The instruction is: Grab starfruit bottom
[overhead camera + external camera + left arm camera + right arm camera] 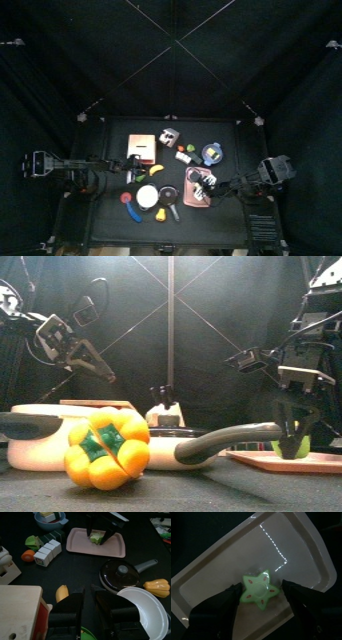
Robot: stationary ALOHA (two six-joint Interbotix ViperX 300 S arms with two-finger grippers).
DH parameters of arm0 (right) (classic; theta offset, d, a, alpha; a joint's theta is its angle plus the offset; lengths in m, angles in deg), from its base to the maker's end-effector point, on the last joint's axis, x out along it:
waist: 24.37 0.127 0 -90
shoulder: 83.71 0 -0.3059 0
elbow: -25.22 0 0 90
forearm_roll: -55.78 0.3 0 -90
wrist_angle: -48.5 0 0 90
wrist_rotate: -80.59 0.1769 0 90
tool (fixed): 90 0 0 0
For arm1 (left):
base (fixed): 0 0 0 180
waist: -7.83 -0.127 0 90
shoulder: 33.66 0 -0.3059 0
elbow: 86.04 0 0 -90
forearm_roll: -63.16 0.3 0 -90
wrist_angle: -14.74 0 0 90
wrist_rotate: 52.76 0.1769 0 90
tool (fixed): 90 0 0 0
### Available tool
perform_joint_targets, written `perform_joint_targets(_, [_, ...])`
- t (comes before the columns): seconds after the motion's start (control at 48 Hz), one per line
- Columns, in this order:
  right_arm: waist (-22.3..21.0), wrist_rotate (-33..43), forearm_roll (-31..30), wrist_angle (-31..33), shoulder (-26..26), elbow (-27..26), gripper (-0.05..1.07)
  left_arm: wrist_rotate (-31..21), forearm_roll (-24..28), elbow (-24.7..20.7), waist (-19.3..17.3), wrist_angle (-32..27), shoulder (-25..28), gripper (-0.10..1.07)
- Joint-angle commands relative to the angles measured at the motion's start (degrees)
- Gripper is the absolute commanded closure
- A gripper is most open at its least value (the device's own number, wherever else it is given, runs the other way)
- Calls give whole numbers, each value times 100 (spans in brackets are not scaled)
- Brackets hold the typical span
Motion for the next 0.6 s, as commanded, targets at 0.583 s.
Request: perform_joint_targets(0.583, [62, 9, -193, 413, -536, -466, 20, 9, -141, -18, -53, 18, -26, 34])
